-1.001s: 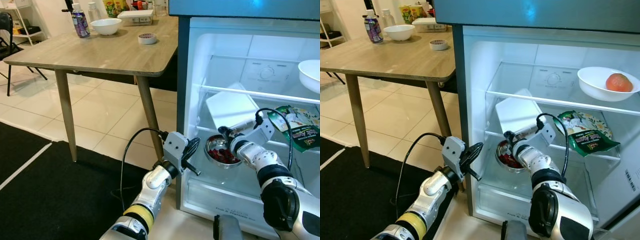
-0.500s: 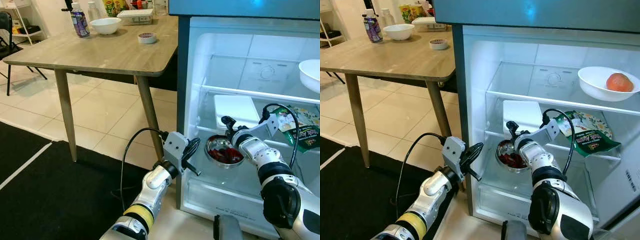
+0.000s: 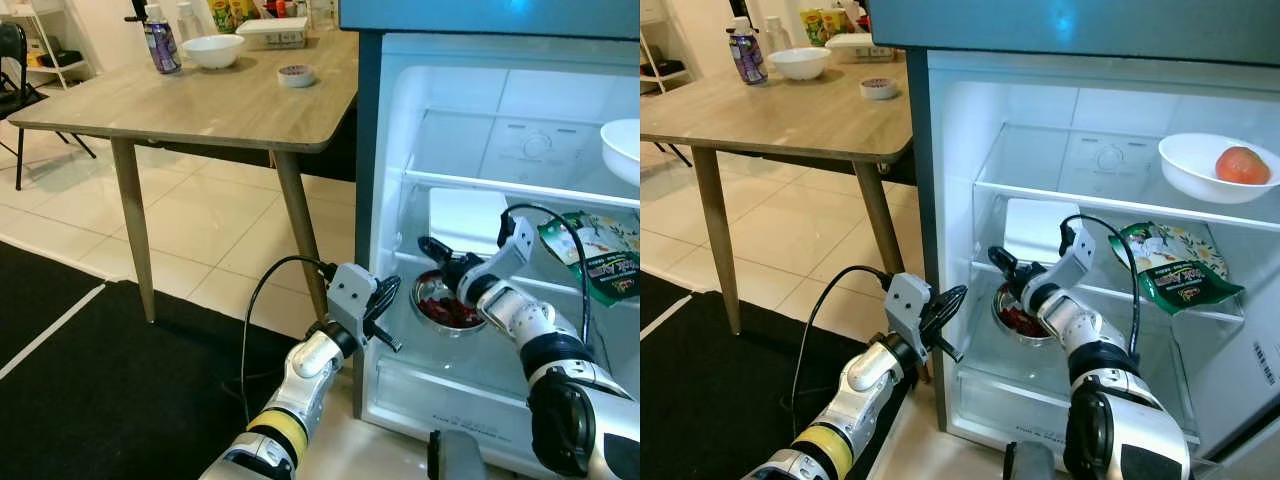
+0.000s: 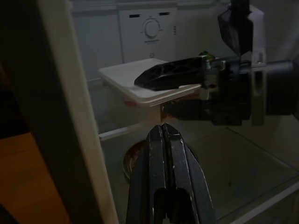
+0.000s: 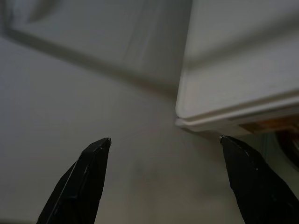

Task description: Restocking fridge

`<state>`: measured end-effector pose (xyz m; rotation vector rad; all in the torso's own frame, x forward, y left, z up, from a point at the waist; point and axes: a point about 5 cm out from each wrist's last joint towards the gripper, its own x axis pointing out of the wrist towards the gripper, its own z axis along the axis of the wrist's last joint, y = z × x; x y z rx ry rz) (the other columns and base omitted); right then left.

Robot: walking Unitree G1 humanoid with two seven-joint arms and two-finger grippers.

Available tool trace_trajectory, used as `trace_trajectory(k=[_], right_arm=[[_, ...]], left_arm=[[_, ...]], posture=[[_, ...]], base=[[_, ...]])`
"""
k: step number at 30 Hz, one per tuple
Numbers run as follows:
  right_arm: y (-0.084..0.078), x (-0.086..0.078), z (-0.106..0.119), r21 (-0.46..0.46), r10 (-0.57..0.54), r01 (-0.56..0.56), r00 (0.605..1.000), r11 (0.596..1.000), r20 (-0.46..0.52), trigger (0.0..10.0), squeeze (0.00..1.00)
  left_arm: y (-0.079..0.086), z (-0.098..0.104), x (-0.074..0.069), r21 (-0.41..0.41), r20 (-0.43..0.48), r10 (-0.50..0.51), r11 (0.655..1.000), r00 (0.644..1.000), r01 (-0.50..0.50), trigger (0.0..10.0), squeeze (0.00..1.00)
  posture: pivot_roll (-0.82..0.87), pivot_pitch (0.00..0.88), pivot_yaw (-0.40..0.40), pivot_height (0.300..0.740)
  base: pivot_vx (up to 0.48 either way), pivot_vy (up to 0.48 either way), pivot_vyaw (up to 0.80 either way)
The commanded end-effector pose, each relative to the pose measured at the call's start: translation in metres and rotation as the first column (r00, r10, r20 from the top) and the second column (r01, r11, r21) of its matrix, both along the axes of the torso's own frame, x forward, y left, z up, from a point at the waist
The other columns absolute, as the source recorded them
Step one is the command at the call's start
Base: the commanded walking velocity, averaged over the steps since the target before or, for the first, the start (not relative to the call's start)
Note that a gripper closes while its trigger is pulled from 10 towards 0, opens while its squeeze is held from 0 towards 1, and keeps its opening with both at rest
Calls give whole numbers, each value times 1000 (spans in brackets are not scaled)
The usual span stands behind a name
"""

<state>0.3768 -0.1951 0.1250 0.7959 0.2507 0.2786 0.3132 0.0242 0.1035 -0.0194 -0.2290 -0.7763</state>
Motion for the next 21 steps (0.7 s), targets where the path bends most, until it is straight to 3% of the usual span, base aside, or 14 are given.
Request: trace_trajectory(k=[1, 4, 5, 6, 7, 8, 11, 21], right_arm=[[-8, -2, 4, -9, 8, -7, 999, 1000, 53, 10000, 0], [-20, -8, 2, -55, 36, -31, 995, 998, 93, 10000, 0], [-24, -9, 0, -80, 27, -20, 996, 997, 90, 4314, 0], [-27, -9, -2, -108, 15, -6, 997, 994, 78, 1176, 0], [-29, -11, -5, -148, 8, 2, 998, 989, 63, 0, 0], [-29, -11, -5, -148, 8, 2, 998, 989, 63, 0, 0], [-31, -13, -14, -268, 1, 5, 1000, 964, 23, 0, 0], [-22, -11, -19, -385, 3, 4, 1000, 923, 17, 0, 0]], left_arm=[[-14, 5, -4, -44, 4, -23, 999, 1000, 23, 10000, 0], [-14, 4, -4, -44, 4, -22, 999, 1000, 22, 10000, 0], [-14, 4, -4, -44, 4, -21, 999, 1000, 21, 10000, 0], [-13, 4, -4, -45, 4, -21, 999, 1000, 21, 10000, 0], [-13, 4, -5, -45, 4, -21, 999, 1000, 21, 10000, 0], [-13, 4, -5, -45, 4, -21, 999, 1000, 21, 10000, 0], [-12, 1, -7, -46, 2, -22, 999, 1000, 22, 10000, 0], [-7, -3, -11, -48, -1, -12, 999, 1000, 12, 10000, 0]], posture=[[-59, 0, 42, 381], [-59, 0, 43, 381], [-59, 0, 43, 381], [-59, 0, 43, 381], [-62, 0, 45, 381], [-62, 0, 45, 381], [-63, 0, 47, 381], [-53, 0, 49, 381]], base=[[0, 0, 0], [0, 0, 0], [0, 0, 0], [0, 0, 0], [0, 0, 0], [0, 0, 0], [0, 0, 0], [0, 0, 0]])
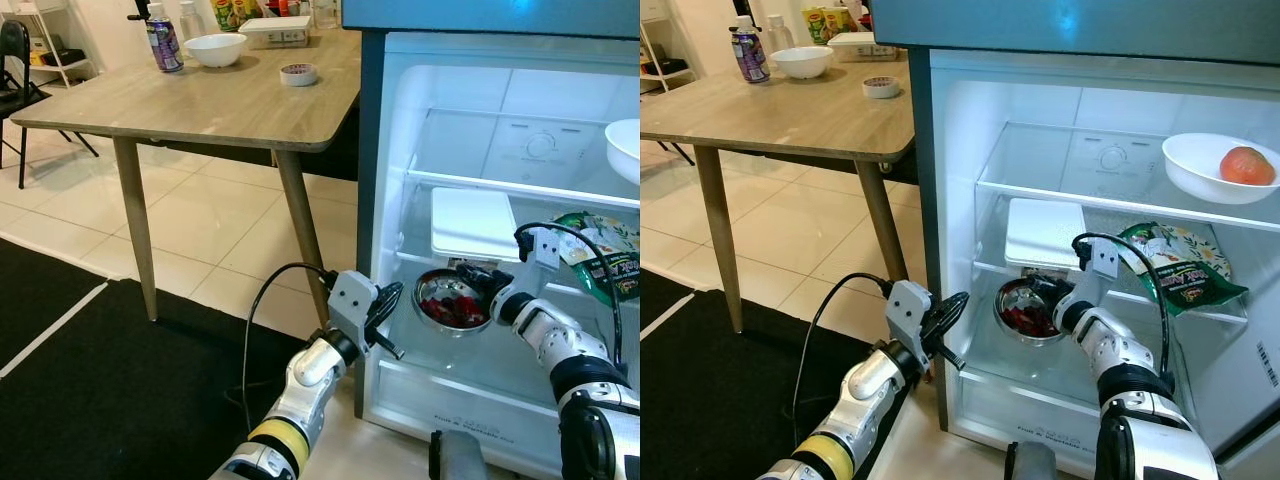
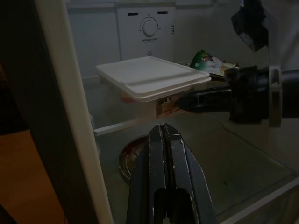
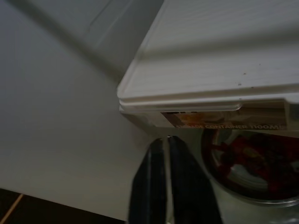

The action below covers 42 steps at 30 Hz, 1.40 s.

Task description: Restocking fridge

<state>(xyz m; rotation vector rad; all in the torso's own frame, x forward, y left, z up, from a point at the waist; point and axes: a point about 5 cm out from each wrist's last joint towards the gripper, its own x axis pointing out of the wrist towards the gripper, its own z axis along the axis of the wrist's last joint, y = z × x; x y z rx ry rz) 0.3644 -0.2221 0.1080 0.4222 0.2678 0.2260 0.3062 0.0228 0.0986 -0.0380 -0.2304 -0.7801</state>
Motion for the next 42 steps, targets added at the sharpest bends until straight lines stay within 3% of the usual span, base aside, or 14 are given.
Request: trace_trajectory(k=[1, 2, 3, 13, 18, 31, 35, 42], right_arm=[[7, 2, -1, -25, 4, -4, 1000, 1000, -4, 0, 0], [7, 2, -1, -25, 4, -4, 1000, 1000, -4, 0, 0], [11, 5, 1, -19, -6, 6, 1000, 1000, 5, 10000, 0], [21, 13, 5, -76, -110, 108, 994, 991, -19, 10000, 0], [12, 14, 3, -217, -230, 211, 971, 953, -62, 10000, 0], [19, 22, 16, -164, -273, 266, 962, 950, -20, 10000, 0], [30, 28, 25, -162, -263, 260, 965, 952, -1, 10000, 0], [34, 31, 31, -165, -260, 259, 965, 952, 13, 10000, 0]], left_arm=[[-6, 2, -3, -32, 4, -4, 999, 1000, 4, 10000, 0], [-6, 2, -3, -32, 4, -4, 999, 1000, 4, 10000, 0], [-5, 2, -3, -33, 5, -1, 999, 1000, 1, 10000, 0], [-2, 4, -3, -39, 13, 11, 999, 1000, -11, 10000, 0], [1, 4, -2, -44, 18, 25, 999, 1000, -24, 10000, 0], [5, 4, -6, -51, 24, 41, 998, 999, -40, 10000, 0], [13, 5, -10, -64, 34, 73, 995, 997, -70, 10000, 0], [22, 6, -17, -70, 41, 101, 993, 994, -98, 10000, 0]], posture=[[-53, 0, 49, 381], [-53, 0, 49, 381], [-45, 0, 49, 381], [-37, 0, 50, 381], [-30, 0, 48, 381], [6, 0, 39, 381], [38, 0, 31, 381], [67, 3, 25, 381]], base=[[0, 0, 0], [0, 0, 0], [0, 0, 0], [0, 0, 0], [0, 0, 0], [0, 0, 0], [0, 0, 0], [0, 0, 0]])
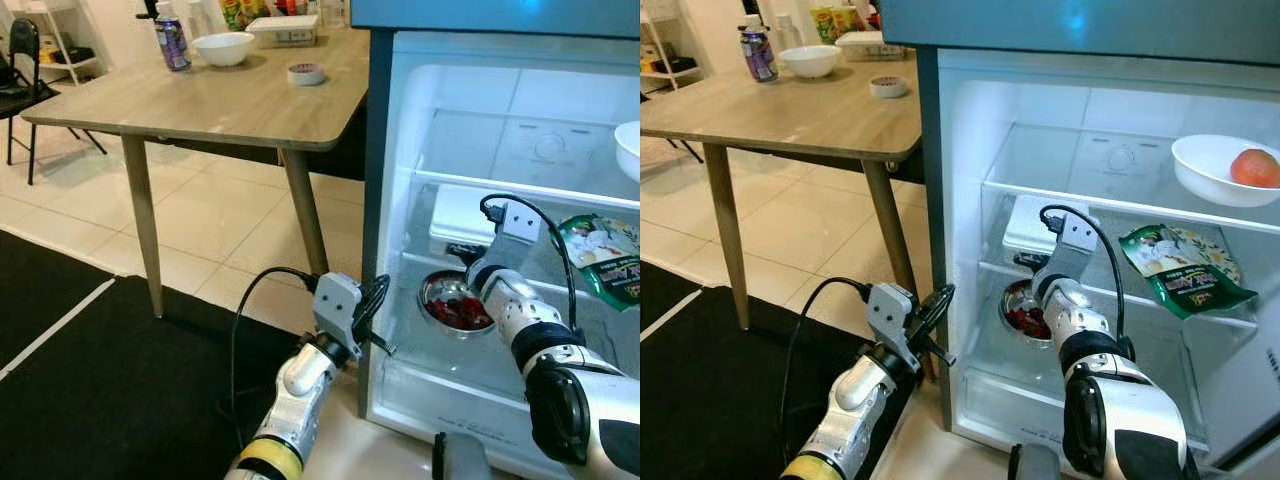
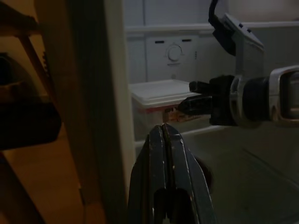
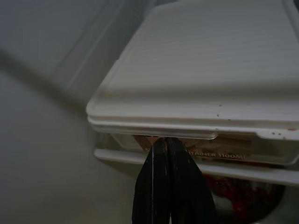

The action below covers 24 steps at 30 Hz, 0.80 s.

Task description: Restocking fridge

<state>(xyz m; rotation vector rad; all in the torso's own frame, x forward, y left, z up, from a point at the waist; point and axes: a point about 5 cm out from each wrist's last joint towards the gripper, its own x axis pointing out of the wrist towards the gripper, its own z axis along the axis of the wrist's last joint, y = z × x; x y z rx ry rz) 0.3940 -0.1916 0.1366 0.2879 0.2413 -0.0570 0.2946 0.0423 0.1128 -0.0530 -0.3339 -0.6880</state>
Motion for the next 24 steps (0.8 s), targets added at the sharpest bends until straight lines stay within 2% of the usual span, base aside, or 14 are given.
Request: trace_trajectory(k=[1, 10, 15, 19, 21, 24], right_arm=[[4, 2, 3, 3, 2, -2, 1000, 1000, 7, 10000, 0], [15, 3, 2, 9, 27, -27, 1000, 1000, -6, 10000, 0], [14, 3, 3, 13, 43, -43, 999, 999, -6, 10000, 0], [-13, -2, 0, 35, 17, -17, 1000, 999, 3, 10000, 0], [-15, -3, 0, 39, 16, -16, 1000, 999, 4, 10000, 0], [-27, -8, -5, 50, 44, -44, 999, 998, 9, 10000, 0]], left_arm=[[4, -8, -7, -9, -37, 14, 1000, 999, -14, 10000, 0], [15, -1, -7, -5, -29, 51, 999, 998, -51, 10000, 0], [19, 3, -4, -2, -29, 63, 998, 998, -63, 10000, 0], [14, 8, 1, -10, -23, 50, 999, 998, -50, 10000, 0], [13, 8, 1, -9, -24, 48, 999, 999, -49, 10000, 0], [9, 9, 2, -12, -29, 36, 999, 999, -36, 10000, 0]], posture=[[77, 17, 24, 381], [95, 33, 23, 381], [83, 20, 25, 381], [55, 0, 25, 381], [55, 0, 25, 381], [37, 0, 23, 381]], base=[[0, 0, 0], [0, 0, 0], [0, 0, 0], [0, 0, 0], [0, 0, 0], [0, 0, 0]])
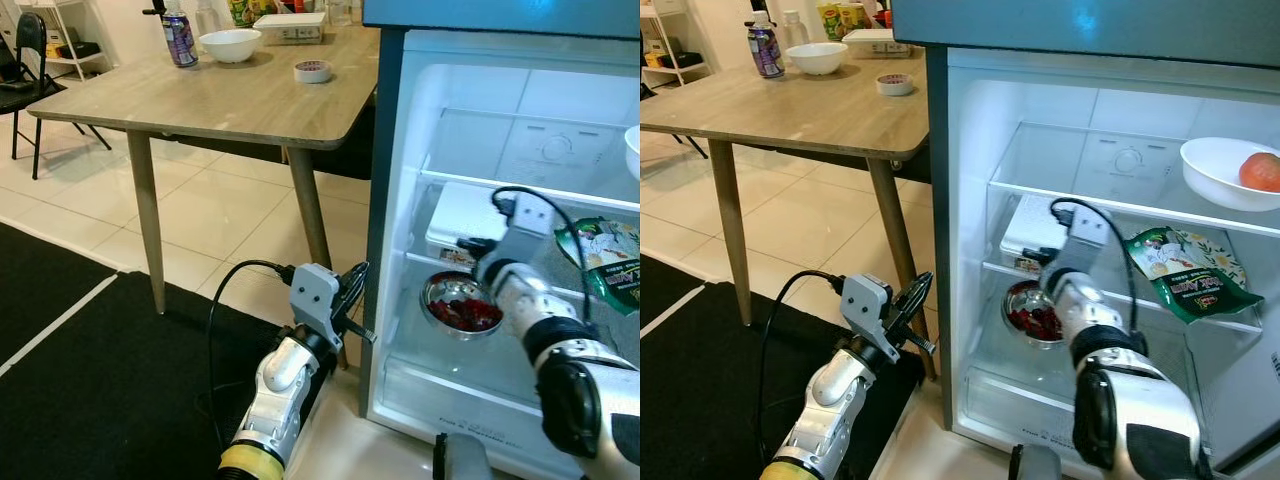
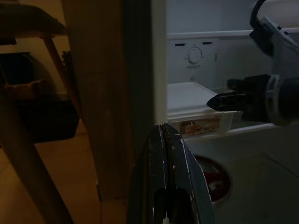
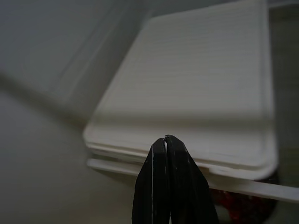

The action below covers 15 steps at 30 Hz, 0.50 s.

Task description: Restocking fridge

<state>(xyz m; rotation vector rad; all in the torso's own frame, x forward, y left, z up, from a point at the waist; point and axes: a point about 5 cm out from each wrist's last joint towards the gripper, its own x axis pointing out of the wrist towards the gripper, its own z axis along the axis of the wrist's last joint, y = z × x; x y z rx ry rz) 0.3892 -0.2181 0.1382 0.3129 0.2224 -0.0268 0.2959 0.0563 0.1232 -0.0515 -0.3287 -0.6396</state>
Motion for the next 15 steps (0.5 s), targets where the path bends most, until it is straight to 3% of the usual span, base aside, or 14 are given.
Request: trace_trajectory(k=[1, 5, 9, 15], right_arm=[[-5, -5, -9, 9, 35, -35, 999, 999, -23, 10000, 0], [-18, -13, -15, -38, 72, -73, 997, 997, -35, 10000, 0], [-34, -21, -16, -7, 132, -132, 991, 991, 6, 10000, 0], [-38, -30, -15, 16, 292, -295, 952, 955, 87, 10000, 0]], left_arm=[[-6, -2, 1, -10, -23, -17, 1000, 1000, 16, 10000, 0], [-9, -1, 3, -13, -25, -28, 1000, 999, 28, 10000, 0], [-11, -2, 5, -20, -33, -37, 999, 999, 36, 10000, 0], [-11, -1, 9, -24, -39, -38, 999, 999, 38, 10000, 0]], posture=[[34, 0, 23, 381], [22, 0, 24, 381], [7, 0, 21, 381], [-13, 0, 24, 381]], base=[[0, 0, 0], [0, 0, 0], [0, 0, 0], [0, 0, 0]])
